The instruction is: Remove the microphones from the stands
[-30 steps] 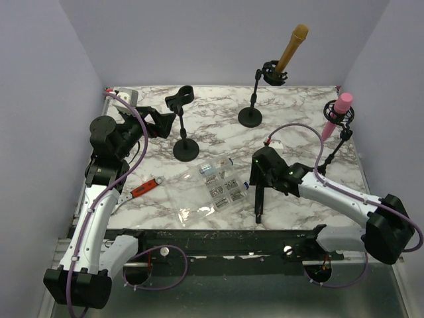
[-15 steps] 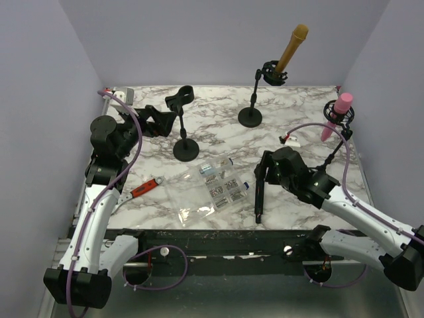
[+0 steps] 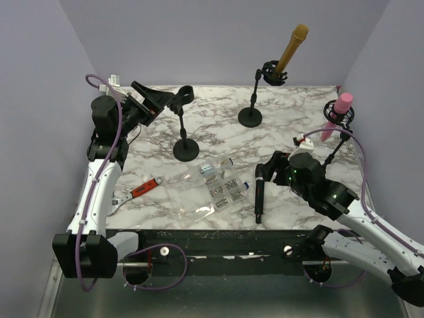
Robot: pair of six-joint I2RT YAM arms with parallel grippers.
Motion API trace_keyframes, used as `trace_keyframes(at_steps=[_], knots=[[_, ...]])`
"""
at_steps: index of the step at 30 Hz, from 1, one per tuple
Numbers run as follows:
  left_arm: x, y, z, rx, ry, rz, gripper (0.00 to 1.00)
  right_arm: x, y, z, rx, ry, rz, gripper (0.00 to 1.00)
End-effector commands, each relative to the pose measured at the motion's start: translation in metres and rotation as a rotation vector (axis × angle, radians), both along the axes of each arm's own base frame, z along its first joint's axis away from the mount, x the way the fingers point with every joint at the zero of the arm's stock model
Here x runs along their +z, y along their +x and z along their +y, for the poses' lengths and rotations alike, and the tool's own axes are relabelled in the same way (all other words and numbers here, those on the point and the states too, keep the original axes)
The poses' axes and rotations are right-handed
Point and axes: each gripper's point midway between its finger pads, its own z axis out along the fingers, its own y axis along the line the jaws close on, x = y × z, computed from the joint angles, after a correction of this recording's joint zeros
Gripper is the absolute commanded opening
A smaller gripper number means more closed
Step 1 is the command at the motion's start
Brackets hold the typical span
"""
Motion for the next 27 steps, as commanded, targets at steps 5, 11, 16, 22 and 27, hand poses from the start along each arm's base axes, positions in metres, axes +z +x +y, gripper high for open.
trace_keyframes(at_steps=[5,11,16,22,27], knots=[[-0.007,0.010,-0.006,0.000,-0.236,0.131,0.99,0.013,0.001,-0.005,-0.003,0.012,-0.067,0.70],[-0.029,0.017,-0.012,0.004,-0.274,0.195,0.96,0.018,0.001,-0.010,-0.015,0.007,-0.084,0.71],[-0.039,0.024,-0.026,-0.046,-0.314,0.202,0.91,0.017,0.002,-0.010,-0.016,-0.001,-0.087,0.71],[-0.055,0.033,-0.030,-0.030,-0.319,0.218,0.67,0.016,0.002,-0.009,-0.014,0.004,-0.082,0.71],[-0.081,0.034,-0.023,0.024,-0.285,0.237,0.48,0.017,0.001,-0.012,-0.019,-0.001,-0.090,0.72]])
